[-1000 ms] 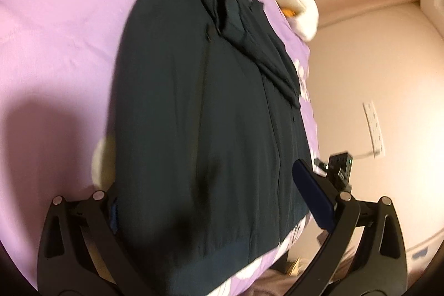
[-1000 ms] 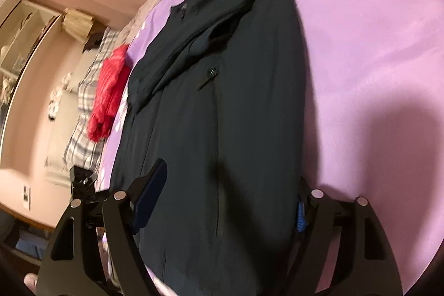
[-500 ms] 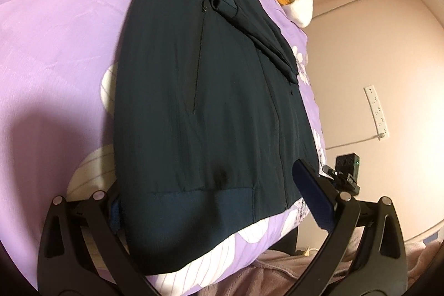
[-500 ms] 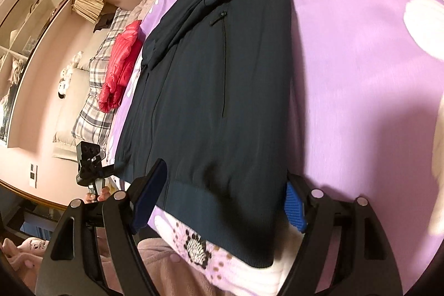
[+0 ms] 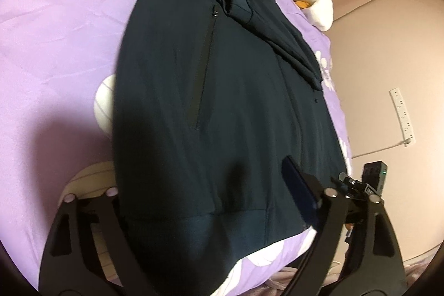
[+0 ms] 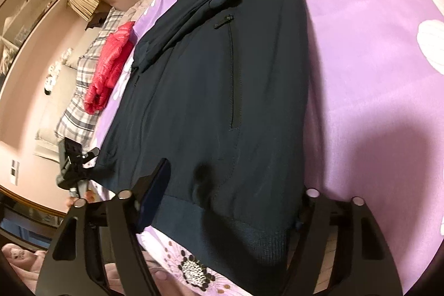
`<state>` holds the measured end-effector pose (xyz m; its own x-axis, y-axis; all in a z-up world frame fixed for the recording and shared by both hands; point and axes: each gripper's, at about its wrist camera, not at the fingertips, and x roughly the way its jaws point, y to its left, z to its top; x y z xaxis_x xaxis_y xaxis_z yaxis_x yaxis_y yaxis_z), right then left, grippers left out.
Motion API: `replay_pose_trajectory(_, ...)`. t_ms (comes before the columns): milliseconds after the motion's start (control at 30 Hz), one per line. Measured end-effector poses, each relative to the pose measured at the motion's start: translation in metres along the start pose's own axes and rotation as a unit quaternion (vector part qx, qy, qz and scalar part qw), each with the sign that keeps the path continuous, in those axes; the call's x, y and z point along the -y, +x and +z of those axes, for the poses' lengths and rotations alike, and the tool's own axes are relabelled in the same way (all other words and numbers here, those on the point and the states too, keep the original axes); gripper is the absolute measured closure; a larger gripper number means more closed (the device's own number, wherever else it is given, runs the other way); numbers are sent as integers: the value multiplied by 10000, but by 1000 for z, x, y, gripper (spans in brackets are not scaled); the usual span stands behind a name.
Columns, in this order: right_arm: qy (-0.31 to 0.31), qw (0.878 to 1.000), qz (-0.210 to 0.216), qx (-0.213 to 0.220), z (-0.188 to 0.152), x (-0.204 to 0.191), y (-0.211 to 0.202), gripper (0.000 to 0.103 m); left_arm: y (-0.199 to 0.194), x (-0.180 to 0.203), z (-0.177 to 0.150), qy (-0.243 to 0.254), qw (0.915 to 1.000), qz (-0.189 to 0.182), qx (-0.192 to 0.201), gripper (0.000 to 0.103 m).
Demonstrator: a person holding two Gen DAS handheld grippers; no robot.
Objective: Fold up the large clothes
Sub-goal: 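Move both tools down to the ribbed hem of the navy jacket, then close the right tool on the ribbed hem while the left tool grasps it too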
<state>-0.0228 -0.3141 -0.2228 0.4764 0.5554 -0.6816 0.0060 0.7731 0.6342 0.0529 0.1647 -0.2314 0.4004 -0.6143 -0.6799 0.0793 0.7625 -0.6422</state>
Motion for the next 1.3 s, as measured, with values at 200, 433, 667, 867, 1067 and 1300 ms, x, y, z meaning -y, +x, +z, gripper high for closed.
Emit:
replay_pose_trajectory(200,78,9996,-223,157,-5,6,-3,67,-6,-16,-1,-350,9992,133,120,55)
replay_pose_trajectory(433,-34,9991,-86,409,-3,-9,-2,84,-12,-26,-4,-816,9964,106,225,78)
replay_pose_trajectory(667,-142,9973,245,677,6,-28,-11,86,-23,-10,1,-854,9944,-471,414,85)
replay_pose_trajectory(867,-216,9937,570,938,11,-42,-17,86,-34,25,6,-399,9962,-490,594,88)
replay_pose_trajectory(1067,-286,9885,885,1196,17,-53,-23,88,-37,46,7,-168,9961,-438,745,89)
replay_pose_trajectory(1300,-318,9849,1072,1319,22,-54,-30,89,-39,57,9,-4,9962,-363,792,90)
